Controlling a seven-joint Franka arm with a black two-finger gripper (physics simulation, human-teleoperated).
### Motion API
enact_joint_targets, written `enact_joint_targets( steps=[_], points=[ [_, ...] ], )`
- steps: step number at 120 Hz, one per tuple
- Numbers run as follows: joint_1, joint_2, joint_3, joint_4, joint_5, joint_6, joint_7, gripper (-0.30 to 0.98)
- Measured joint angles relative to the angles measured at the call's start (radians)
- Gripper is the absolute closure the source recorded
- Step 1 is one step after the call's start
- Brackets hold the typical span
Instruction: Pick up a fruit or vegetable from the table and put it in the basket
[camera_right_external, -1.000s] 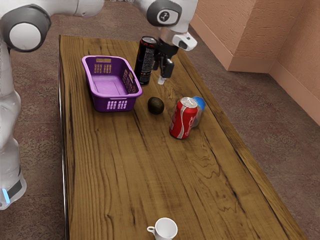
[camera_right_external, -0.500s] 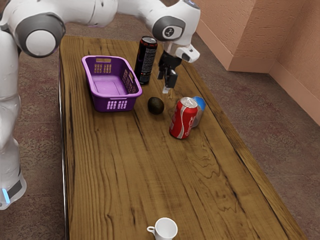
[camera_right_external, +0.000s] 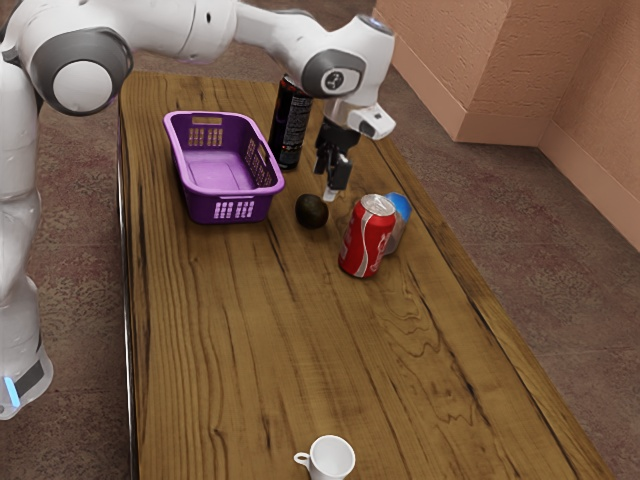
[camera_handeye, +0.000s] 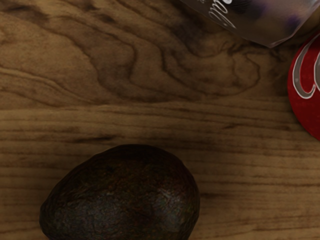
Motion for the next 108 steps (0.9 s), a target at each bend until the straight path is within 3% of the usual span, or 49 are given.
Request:
enact_joint_targets(
  steps=[108],
  points=[
    [0.040,0.065,0.020,-0.023,-0.025,0.055,0.034,0.00]
  ],
)
